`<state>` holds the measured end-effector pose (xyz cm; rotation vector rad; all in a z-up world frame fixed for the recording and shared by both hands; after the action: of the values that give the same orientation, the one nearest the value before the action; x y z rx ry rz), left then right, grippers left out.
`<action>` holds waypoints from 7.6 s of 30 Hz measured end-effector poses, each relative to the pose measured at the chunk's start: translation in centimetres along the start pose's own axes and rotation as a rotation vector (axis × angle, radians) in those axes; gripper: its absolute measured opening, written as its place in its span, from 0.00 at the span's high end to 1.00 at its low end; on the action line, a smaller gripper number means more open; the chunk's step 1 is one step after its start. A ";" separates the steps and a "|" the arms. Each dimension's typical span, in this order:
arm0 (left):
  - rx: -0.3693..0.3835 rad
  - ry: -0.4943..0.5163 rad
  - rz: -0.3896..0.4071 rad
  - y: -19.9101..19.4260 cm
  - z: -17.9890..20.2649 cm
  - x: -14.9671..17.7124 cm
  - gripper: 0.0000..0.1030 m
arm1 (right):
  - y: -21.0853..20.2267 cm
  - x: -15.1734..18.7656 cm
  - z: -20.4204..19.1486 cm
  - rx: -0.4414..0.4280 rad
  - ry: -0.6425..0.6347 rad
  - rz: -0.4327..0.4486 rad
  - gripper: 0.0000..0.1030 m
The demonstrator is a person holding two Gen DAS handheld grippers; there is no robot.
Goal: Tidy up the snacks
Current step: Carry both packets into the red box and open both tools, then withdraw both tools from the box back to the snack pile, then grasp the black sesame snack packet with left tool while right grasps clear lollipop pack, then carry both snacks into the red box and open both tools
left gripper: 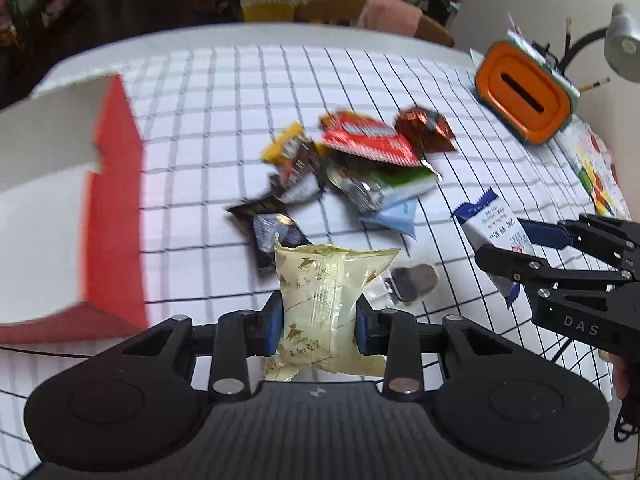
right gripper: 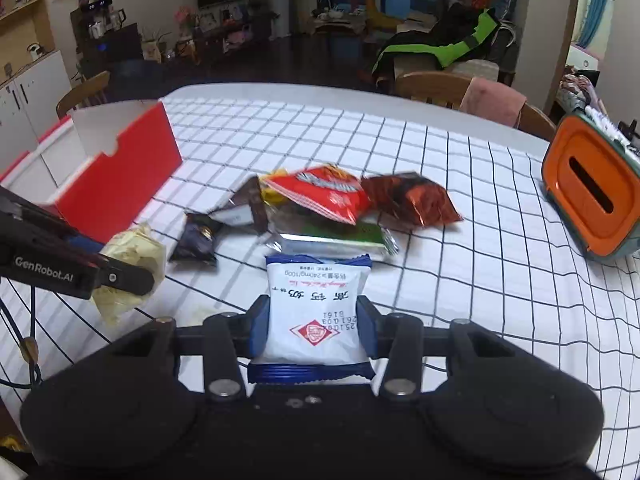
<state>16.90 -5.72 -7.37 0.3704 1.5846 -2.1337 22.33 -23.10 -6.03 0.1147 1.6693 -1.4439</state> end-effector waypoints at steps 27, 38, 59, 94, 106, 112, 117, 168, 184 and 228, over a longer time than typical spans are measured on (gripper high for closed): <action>-0.217 -0.091 0.129 -12.6 -16.7 -2.1 0.67 | -0.2 -11.6 -20.1 -0.147 -0.083 0.057 0.57; -0.282 -0.172 0.028 -11.7 -26.2 -3.1 0.67 | 5.9 -14.6 -27.8 -0.158 -0.115 -0.042 0.57; -0.279 -0.074 -0.122 -7.0 -29.2 -5.3 0.67 | 14.9 -14.3 -33.7 -0.118 -0.192 -0.265 0.57; -0.176 0.020 0.154 -14.2 -19.2 -2.7 0.52 | 0.5 -13.6 -23.2 -0.227 0.062 -0.032 0.32; -0.155 0.090 0.214 -13.1 -11.5 -1.5 0.31 | -2.3 -10.0 -16.2 -0.204 0.115 0.022 0.14; -0.135 0.097 0.229 -11.5 -7.7 -1.2 0.20 | -3.5 -7.8 -12.0 -0.188 0.115 0.042 0.07; -0.119 0.088 0.221 -9.6 -5.2 -1.0 0.19 | -4.1 -6.0 -8.6 -0.181 0.108 0.055 0.00; -0.184 -0.132 -0.144 12.3 -4.5 -6.1 0.18 | 9.3 2.6 -2.1 -0.291 -0.500 -0.070 0.42; -0.183 -0.070 -0.143 11.4 -4.2 -5.2 0.63 | 8.3 3.5 -1.5 -0.233 -0.389 -0.079 0.61; -0.160 0.003 0.135 -8.9 -9.3 -3.5 0.66 | -1.2 -8.1 -11.5 -0.218 -0.015 0.047 0.61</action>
<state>14.97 5.88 -1.16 0.4155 1.6694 -1.8920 20.11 -10.18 -0.77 0.0215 1.7885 -1.2163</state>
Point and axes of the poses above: each gripper's, at about its wrist camera, not at the fingertips, and y roughly the way its jaws point, z to its right, x to its underside, the point moved 1 cm from there along y, roughly the way its jaws point, and after that the axes turned 9 degrees about x, right-handed, at the moved point
